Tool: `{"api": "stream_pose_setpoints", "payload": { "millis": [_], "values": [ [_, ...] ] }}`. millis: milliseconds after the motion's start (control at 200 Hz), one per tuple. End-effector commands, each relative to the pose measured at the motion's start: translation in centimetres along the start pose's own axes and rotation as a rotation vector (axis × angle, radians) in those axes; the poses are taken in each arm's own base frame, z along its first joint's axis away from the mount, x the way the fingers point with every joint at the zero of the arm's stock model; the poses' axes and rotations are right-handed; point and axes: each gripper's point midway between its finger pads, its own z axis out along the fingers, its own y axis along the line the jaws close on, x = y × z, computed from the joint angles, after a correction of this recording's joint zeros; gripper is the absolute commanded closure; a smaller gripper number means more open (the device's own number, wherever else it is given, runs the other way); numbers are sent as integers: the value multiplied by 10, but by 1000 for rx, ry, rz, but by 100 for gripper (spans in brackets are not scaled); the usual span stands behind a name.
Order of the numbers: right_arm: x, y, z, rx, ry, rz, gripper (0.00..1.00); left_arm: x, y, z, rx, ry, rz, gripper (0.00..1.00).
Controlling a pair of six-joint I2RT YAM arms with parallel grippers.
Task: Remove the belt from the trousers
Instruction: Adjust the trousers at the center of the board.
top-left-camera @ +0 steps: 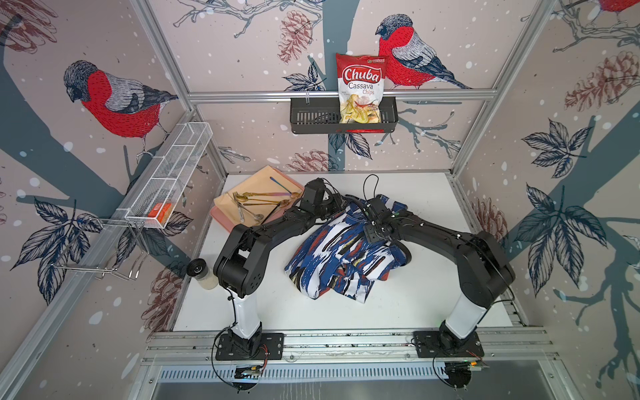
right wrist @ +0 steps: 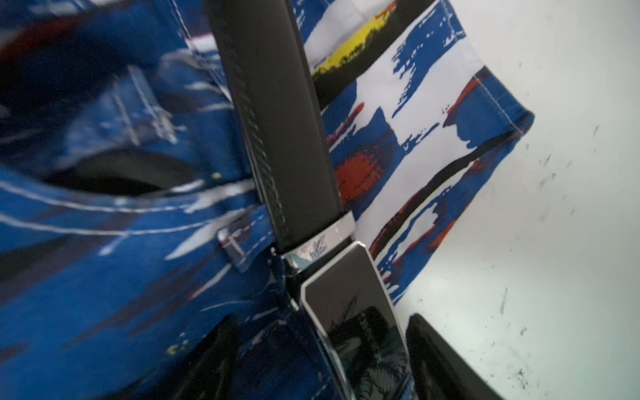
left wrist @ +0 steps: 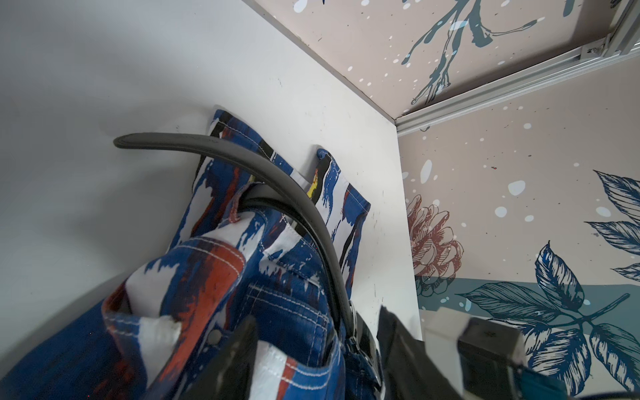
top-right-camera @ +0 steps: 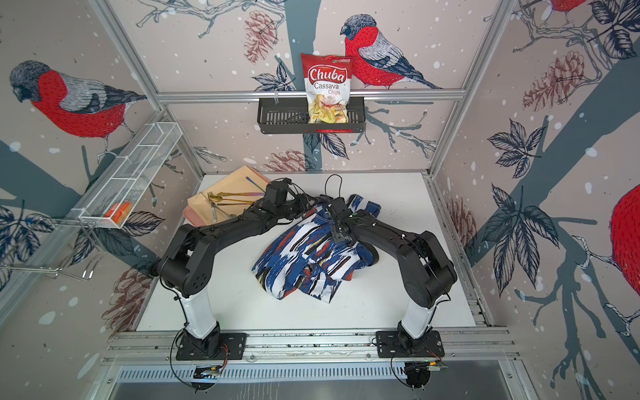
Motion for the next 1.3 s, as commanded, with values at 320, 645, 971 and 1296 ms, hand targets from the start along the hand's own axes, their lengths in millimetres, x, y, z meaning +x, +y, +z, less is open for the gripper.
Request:
{"api": "stream_pose_setpoints", "payload": {
  "millis": [320,645,971,1296],
  "values": [
    [5,-35,18,125,53,10,82,-1,-10,4,47,-10,-4,43],
    [-47,19,-35,-365,-103,220,100,-14,-26,2,-113,13,159,45],
    [-44,95,-60,-696,-74,413,100,-18,-16,5,-345,70,240,48],
    [-14,111,-39,-666,-14,392,100,2,-1,18,-366,102,210,49]
  ]
}}
